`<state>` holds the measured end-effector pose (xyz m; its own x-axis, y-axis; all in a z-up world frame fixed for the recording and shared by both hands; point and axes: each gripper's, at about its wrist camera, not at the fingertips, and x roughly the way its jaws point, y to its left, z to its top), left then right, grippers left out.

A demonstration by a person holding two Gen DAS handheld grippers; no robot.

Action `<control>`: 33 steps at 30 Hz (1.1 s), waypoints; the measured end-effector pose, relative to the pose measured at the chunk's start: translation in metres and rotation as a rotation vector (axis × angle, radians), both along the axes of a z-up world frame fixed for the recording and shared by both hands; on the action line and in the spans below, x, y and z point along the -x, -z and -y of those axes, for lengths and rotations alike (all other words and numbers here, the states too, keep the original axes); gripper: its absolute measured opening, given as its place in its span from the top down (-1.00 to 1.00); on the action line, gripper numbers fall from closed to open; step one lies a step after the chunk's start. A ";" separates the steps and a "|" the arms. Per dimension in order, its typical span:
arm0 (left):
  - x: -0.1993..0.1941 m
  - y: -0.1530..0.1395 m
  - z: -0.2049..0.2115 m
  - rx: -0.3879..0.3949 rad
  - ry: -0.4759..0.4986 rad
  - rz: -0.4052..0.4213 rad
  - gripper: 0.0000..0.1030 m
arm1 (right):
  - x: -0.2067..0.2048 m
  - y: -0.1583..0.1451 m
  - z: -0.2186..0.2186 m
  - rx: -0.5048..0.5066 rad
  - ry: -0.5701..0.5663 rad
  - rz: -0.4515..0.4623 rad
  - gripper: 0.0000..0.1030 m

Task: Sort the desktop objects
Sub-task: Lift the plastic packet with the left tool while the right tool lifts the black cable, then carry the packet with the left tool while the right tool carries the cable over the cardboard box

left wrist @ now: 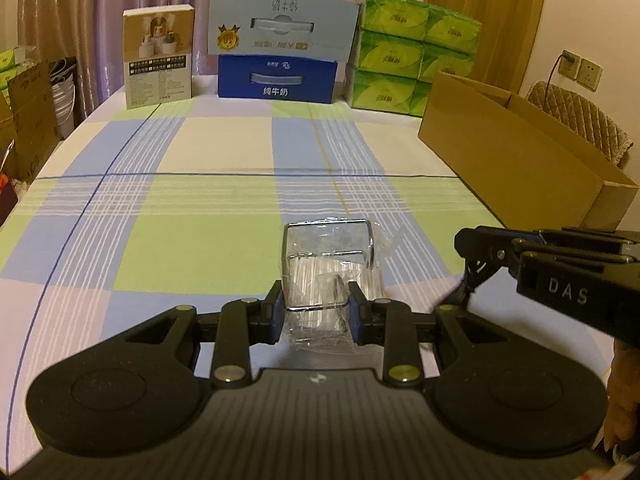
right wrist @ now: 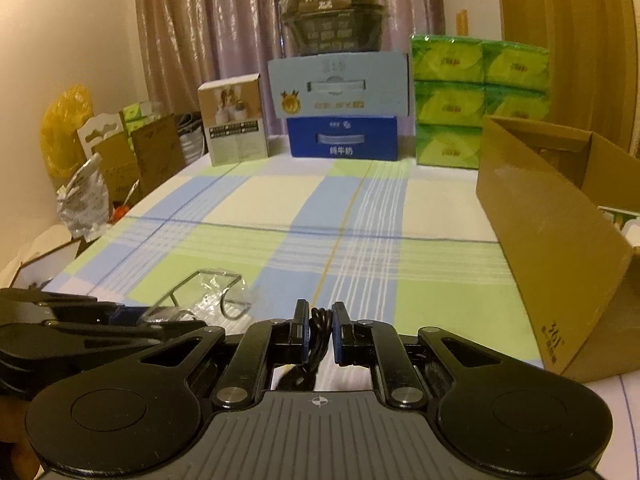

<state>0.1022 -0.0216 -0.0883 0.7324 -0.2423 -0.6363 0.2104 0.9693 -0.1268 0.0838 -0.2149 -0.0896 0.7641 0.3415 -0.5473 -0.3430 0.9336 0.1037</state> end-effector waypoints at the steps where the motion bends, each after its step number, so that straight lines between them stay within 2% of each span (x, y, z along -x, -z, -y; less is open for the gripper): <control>1: 0.001 -0.001 0.000 0.000 0.001 0.002 0.50 | 0.001 -0.002 0.001 -0.003 0.005 0.005 0.86; 20: 0.017 -0.025 0.016 -0.013 0.028 0.045 0.50 | 0.021 -0.030 0.019 -0.016 0.051 0.076 0.86; 33: 0.032 -0.061 0.044 -0.025 0.069 0.101 0.50 | 0.042 -0.083 0.055 -0.023 0.100 0.167 0.86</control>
<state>0.0702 -0.0657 -0.0268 0.7751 -0.2793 -0.5667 0.2876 0.9546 -0.0771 0.0422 -0.2698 -0.0071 0.8742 0.2703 -0.4033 -0.2630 0.9619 0.0746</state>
